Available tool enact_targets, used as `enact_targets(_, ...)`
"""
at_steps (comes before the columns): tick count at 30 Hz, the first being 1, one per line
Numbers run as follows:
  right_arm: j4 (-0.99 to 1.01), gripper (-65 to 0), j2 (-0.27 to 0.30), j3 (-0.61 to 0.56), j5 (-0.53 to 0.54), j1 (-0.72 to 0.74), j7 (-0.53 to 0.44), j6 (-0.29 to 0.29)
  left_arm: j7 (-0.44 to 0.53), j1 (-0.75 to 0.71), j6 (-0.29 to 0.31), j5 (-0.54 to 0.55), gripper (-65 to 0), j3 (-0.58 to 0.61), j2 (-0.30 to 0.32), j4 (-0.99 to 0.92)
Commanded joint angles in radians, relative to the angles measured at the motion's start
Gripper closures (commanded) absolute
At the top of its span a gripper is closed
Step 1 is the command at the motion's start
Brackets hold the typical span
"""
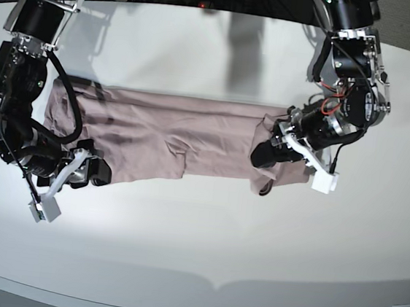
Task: Fold the T-shirt properly
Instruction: 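Fold the strip end with the left gripper toward the right gripper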
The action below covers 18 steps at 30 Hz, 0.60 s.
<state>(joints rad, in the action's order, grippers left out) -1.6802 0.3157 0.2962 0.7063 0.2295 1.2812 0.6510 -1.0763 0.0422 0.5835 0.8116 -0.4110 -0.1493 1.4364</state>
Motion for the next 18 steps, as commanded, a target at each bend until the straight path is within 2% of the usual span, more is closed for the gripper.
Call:
enact_targets(1, -0.018, -31.9, 0.014, 0.005, 0.012, 0.025, -0.017, 0.005, 0.014, 0.019, 0.012, 0.029, 0.0, 0.002, 0.000, 0.020)
enact_targets(5, -0.018, -31.9, 0.014, 0.005, 0.012, 0.025, -0.017, 0.005, 0.013, 0.019, 0.012, 0.031, -0.5, 0.002, 0.000, 0.020)
enact_targets(8, -0.018, -31.9, 0.014, 0.005, 0.012, 0.026, -0.018, 0.005, -0.035, 0.019, 0.012, 0.091, -24.5, 0.010, 0.000, 0.020)
enact_targets(10, -0.018, -31.9, 0.014, 0.005, 0.012, 0.026, -0.018, 0.005, -0.073, 0.019, 0.012, 0.160, -34.3, 0.029, 0.000, 0.020)
enact_targets(12, -0.018, -31.9, 0.014, 0.005, 0.012, 0.026, -0.018, 0.005, -0.084, 0.019, 0.012, 0.204, -37.0, 0.056, 0.000, 0.020)
enact_targets(18, -0.018, -31.9, 0.014, 0.006, -0.013, 0.026, -0.019, 0.006, -0.075, 0.037, 0.024, 0.208, -37.0, 0.112, 0.001, 0.020)
